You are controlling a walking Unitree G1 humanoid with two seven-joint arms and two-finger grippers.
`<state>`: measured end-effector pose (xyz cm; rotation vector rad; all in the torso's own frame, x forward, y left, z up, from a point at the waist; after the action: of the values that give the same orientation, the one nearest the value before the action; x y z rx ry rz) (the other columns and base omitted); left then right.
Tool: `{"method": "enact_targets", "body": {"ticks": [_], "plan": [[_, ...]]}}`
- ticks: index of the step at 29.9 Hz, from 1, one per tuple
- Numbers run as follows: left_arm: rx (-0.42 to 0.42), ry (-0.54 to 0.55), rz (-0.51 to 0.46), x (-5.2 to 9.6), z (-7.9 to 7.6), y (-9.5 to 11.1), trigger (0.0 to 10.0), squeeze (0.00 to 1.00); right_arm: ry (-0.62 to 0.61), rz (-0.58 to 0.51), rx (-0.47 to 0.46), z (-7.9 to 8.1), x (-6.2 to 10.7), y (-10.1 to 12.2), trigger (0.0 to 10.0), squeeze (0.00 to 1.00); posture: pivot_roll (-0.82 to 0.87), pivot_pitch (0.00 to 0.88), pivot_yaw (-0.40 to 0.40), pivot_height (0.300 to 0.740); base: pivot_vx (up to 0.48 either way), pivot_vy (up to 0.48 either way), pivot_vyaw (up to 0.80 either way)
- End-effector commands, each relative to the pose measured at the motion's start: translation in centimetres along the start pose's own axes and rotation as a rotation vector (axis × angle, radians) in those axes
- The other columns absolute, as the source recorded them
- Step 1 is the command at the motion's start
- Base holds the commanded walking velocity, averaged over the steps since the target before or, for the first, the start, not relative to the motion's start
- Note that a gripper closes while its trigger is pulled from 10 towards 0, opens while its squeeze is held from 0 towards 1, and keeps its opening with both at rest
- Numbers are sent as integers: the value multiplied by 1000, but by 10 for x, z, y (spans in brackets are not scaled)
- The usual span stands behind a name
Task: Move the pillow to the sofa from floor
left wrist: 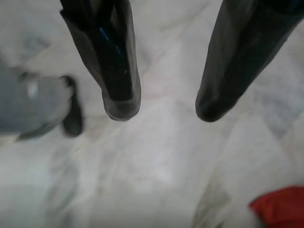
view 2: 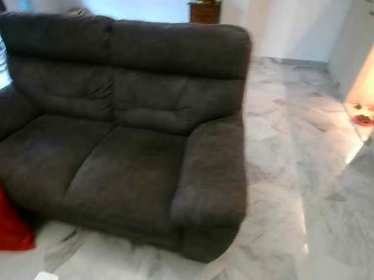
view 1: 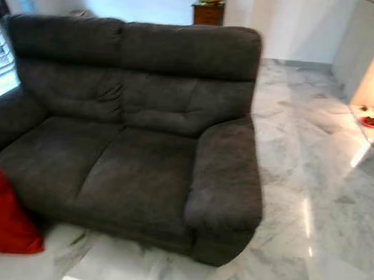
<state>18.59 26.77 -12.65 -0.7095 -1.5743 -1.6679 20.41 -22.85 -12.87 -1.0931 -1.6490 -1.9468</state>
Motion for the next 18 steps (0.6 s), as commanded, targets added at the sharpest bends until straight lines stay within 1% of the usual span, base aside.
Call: {"method": "enact_targets", "body": {"ticks": [1, 7, 12, 18], "plan": [[10, -4, 2, -1, -3, 0, 10000, 0, -23, 24, 24, -12, 2, -5, 10000, 0, 17, 42, 53, 740, 0, 480, 0], [14, -9, 4, -1, -5, 0, 10000, 0, -26, 21, 22, -13, 2, -5, 10000, 0, 12, 40, 57, 740, 0, 459, 0], [18, -4, 5, -1, -4, 0, 10000, 0, -20, 30, 38, -10, 2, -8, 10000, 0, 14, 38, 55, 740, 0, 480, 0], [19, -4, 5, -1, -3, 0, 10000, 0, -21, 33, 33, -11, 3, -10, 10000, 0, 10, 38, 59, 740, 0, 480, 0]]}}
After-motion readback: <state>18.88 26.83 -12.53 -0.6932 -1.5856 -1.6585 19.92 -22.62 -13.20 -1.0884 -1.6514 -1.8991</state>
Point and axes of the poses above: a point about 5 cm out from each wrist's last joint towards the gripper, its own x axis pointing back from the gripper into the wrist, its own y axis along the axis of the wrist's last joint, z = x × y, the point moved 6 cm from there along -x, pointing out of the wrist towards the gripper, and after that the axes turned 11 degrees about x, right-handed, at the moved point
